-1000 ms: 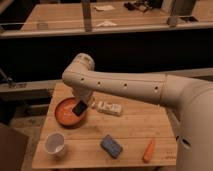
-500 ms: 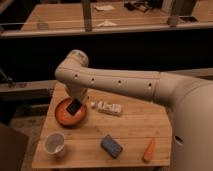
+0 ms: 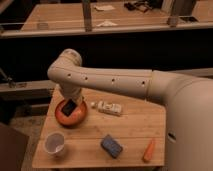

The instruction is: Place the eraser in the ceramic cup

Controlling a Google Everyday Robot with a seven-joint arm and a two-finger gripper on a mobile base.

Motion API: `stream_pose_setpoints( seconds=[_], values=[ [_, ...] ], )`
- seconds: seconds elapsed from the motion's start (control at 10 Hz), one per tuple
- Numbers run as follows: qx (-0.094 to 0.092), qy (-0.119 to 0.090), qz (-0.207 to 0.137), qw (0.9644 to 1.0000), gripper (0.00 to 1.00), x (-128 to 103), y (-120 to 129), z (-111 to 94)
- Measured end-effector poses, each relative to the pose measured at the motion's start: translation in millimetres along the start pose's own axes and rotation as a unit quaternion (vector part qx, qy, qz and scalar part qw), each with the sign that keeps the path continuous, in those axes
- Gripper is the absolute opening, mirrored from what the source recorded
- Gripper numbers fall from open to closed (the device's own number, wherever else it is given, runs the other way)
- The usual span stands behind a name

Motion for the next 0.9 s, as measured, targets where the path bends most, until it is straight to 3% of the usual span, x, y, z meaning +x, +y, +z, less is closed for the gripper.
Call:
stream_pose_setpoints(
  seconds=[0.9],
  values=[
    [-0.005, -0.026, -0.045, 0.9986, 0.01, -34, -15, 4]
  ],
)
